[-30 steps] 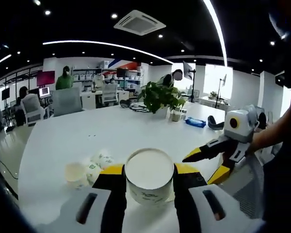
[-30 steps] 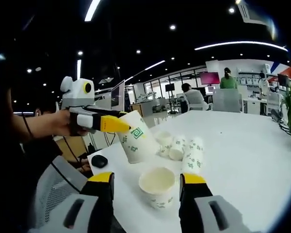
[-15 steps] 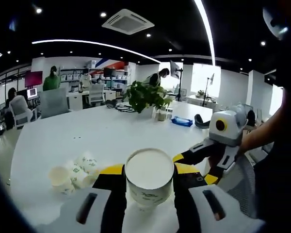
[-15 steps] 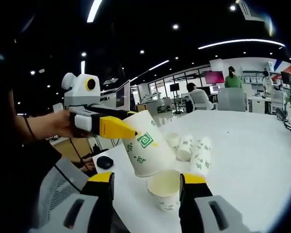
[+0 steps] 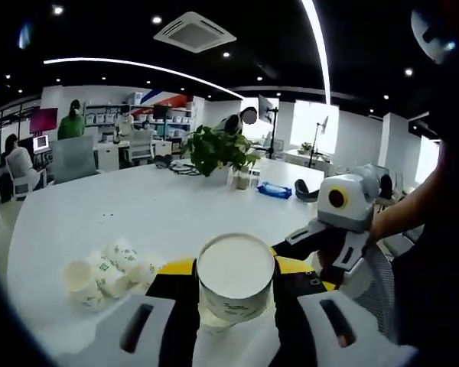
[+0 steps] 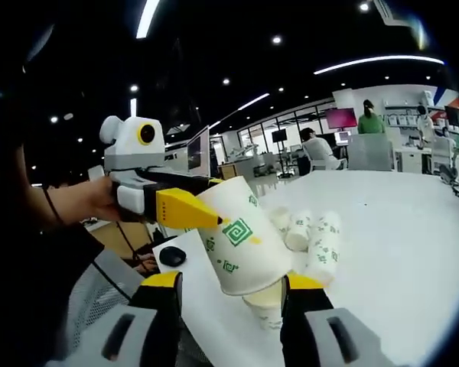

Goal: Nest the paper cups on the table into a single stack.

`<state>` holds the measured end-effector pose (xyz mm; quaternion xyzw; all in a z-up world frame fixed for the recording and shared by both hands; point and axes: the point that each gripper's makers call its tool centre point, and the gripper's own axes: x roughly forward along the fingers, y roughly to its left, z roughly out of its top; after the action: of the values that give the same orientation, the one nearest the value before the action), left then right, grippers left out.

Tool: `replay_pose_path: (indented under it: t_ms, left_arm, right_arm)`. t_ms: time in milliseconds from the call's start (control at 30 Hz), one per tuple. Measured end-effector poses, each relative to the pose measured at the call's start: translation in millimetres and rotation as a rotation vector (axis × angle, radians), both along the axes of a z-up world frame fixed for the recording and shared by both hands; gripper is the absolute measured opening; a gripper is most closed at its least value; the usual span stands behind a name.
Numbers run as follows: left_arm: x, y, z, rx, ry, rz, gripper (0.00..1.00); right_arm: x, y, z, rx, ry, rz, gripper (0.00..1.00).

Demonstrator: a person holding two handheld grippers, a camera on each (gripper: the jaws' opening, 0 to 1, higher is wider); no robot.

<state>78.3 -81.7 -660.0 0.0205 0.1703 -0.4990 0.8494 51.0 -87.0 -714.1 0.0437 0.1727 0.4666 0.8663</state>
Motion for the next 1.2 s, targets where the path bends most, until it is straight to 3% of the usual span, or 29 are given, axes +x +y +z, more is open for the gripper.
replay_pose_path:
  t_ms: [733,1000,1200]
  left_arm:
    - [-13.2,8.8,-22.7,0.073,0.055,-0.087,0.35]
    - [-20.1,10.0,-35.6,0.106,0.081,-0.112,0.35]
    - [-30.1,2.9,-45.3,0.125,0.098,-0.151,0.35]
  right_arm:
    - [0.2,-17.4,28.0,0.190,0.047,0.002,0.47]
    - [3.9,-21.8,38.0,0.258,0.074,-0.018,0.33]
    - [1.2,-17.0,37.5,0.257,0.081,0.000,0.21]
